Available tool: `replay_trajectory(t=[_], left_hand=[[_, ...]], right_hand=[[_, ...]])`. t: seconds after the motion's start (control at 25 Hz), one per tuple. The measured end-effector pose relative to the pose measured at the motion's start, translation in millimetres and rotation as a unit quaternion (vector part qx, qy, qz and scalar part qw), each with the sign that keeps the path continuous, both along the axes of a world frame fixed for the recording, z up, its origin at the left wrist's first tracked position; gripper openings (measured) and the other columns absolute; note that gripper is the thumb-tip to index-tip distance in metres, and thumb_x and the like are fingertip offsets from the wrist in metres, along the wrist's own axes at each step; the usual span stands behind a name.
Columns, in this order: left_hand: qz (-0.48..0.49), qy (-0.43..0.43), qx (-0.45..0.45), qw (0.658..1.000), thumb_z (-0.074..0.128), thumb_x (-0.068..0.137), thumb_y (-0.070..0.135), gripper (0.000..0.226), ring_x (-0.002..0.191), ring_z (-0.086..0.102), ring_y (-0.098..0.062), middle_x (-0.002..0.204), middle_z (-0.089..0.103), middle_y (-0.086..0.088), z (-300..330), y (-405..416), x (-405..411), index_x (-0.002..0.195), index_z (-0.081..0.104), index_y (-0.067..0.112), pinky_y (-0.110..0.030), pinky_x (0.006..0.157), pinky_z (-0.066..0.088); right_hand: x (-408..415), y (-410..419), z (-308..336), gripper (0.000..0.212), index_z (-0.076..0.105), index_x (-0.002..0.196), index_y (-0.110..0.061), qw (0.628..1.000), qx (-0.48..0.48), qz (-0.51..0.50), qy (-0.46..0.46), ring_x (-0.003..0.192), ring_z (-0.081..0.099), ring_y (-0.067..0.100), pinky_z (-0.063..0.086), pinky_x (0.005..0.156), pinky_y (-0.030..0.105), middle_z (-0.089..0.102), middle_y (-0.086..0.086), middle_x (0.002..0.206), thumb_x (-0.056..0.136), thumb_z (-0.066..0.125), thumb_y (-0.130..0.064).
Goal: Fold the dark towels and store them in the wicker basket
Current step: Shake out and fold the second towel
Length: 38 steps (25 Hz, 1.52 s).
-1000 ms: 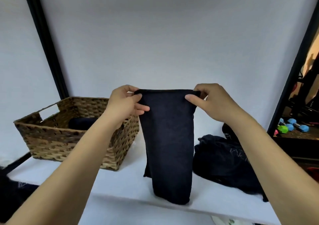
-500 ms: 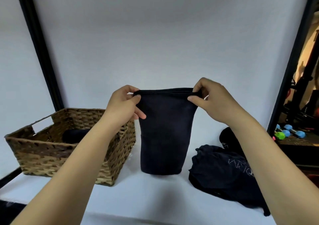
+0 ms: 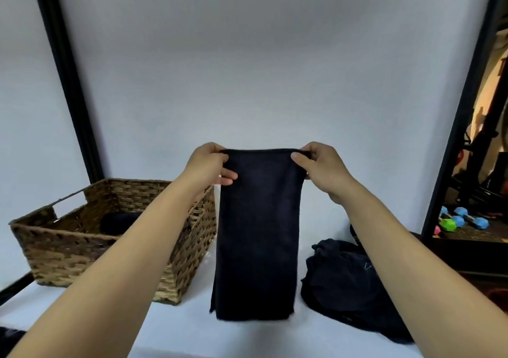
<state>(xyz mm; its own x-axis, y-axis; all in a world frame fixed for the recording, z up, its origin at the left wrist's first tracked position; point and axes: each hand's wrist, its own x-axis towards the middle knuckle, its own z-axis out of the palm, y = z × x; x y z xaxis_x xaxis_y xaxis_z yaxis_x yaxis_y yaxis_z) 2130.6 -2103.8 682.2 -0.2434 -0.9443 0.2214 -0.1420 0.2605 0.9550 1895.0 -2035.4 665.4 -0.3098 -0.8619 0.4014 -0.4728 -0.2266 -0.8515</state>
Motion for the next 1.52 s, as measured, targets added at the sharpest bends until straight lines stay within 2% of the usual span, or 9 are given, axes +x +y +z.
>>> replay_trajectory(t=[0.16, 0.32, 0.52, 0.72, 0.92, 1.08, 1.32, 1.4, 1.52], left_hand=[[0.033, 0.033, -0.102, 0.994, 0.046, 0.101, 0.001, 0.02, 0.067, 0.068, -0.02, 0.094, 0.064, -0.008, 5.6, 5.8, 5.8, 0.094, 0.058, 0.016, -0.035, 0.065, 0.06], [-0.013, -0.046, -0.152, 0.987, 0.054, 0.094, 0.0, 0.022, 0.075, 0.065, -0.024, 0.087, 0.066, -0.014, -98.1, 43.3, 44.9, 0.096, 0.063, 0.02, -0.039, 0.066, 0.053], [-0.17, -0.279, -0.183, 0.927, 0.063, 0.084, 0.006, 0.036, 0.101, 0.057, -0.012, 0.103, 0.059, 0.019, -260.1, 116.2, 102.6, 0.094, 0.056, 0.04, -0.028, 0.081, 0.044], [-0.179, -0.243, -0.229, 0.926, 0.06, 0.083, 0.014, 0.011, 0.101, 0.058, -0.015, 0.1, 0.06, 0.016, -249.7, 108.2, 88.4, 0.087, 0.063, 0.024, -0.039, 0.087, 0.044], [-0.176, -0.308, -0.168, 0.92, 0.047, 0.101, 0.022, 0.028, 0.133, 0.05, -0.012, 0.136, 0.058, 0.009, -256.6, 74.8, 8.0, 0.128, 0.056, 0.025, -0.035, 0.108, 0.043], [-0.153, -0.496, -0.146, 0.842, 0.03, 0.106, 0.051, 0.057, 0.155, -0.004, -0.009, 0.168, 0.007, 0.014, -282.8, 45.8, 9.6, 0.159, 0.022, 0.033, -0.037, 0.127, -0.001], [-0.108, -0.478, -0.232, 0.84, 0.006, 0.101, 0.064, 0.072, 0.156, 0.0, -0.01, 0.168, 0.012, 0.01, -300.0, 63.9, 82.5, 0.16, 0.022, 0.026, -0.042, 0.127, 0.008], [-0.134, -0.454, -0.327, 0.818, 0.022, 0.102, 0.064, 0.071, 0.156, 0.009, -0.013, 0.167, 0.019, 0.006, -306.7, 80.8, 98.8, 0.159, 0.029, 0.021, -0.043, 0.126, 0.015], [-0.154, -0.461, -0.421, 0.766, 0.059, 0.09, 0.064, 0.084, 0.154, 0.02, -0.022, 0.166, 0.025, -0.001, -322.8, 91.8, 108.7, 0.156, 0.035, 0.018, -0.047, 0.122, 0.026]], right_hand=[[6.1, 11.3, 0.6, 0.011, 0.061, 0.089, -0.012, 0.996, -0.094, 0.004, -0.012, 0.076, 0.061, 0.006, 0.05, 0.072, 0.02, 0.068, -0.002, 0.088, 0.096, 0.067, -0.018], [7.6, 56.8, -88.9, 0.014, 0.063, 0.09, -0.021, 0.993, -0.042, 0.091, 0.063, 0.108, 0.066, 0.001, 0.051, 0.091, 0.019, 0.07, -0.014, 0.12, 0.092, 0.071, -0.009], [20.2, 145.5, -246.2, 0.017, 0.058, 0.107, -0.051, 0.924, 0.164, 0.224, 0.262, 0.137, 0.039, -0.008, 0.04, 0.106, 0.016, 0.05, -0.035, 0.136, 0.092, 0.064, -0.047], [30.6, 137.9, -222.8, 0.025, 0.067, 0.092, -0.036, 0.954, 0.148, 0.167, 0.2, 0.125, 0.053, 0.001, 0.043, 0.102, 0.025, 0.064, -0.024, 0.118, 0.093, 0.056, -0.058], [57.2, 65.0, -234.5, 0.055, 0.033, 0.156, -0.022, 0.91, 0.198, 0.141, 0.337, 0.153, 0.019, 0.01, 0.021, 0.123, 0.032, 0.027, -0.007, 0.165, 0.106, 0.038, -0.043], [44.3, 57.5, -259.1, 0.071, 0.006, 0.162, -0.026, 0.869, 0.295, 0.109, 0.381, 0.155, -0.008, 0.01, 0.005, 0.126, 0.034, -0.005, -0.013, 0.168, 0.102, 0.023, -0.06], [18.2, 113.3, -280.6, 0.048, 0.04, 0.153, -0.02, 0.915, 0.17, 0.087, 0.355, 0.151, 0.026, 0.01, 0.016, 0.122, 0.02, 0.026, -0.008, 0.163, 0.106, 0.043, -0.026], [11.1, 132.0, -286.7, 0.055, 0.056, 0.142, -0.018, 0.936, 0.1, 0.083, 0.329, 0.141, 0.043, 0.012, 0.025, 0.116, 0.016, 0.043, -0.006, 0.154, 0.092, 0.061, 0.005], [7.5, 155.2, -285.0, 0.058, 0.05, 0.146, -0.022, 0.916, 0.08, 0.114, 0.376, 0.145, 0.034, 0.007, 0.027, 0.115, 0.019, 0.036, -0.011, 0.158, 0.089, 0.057, -0.015]])
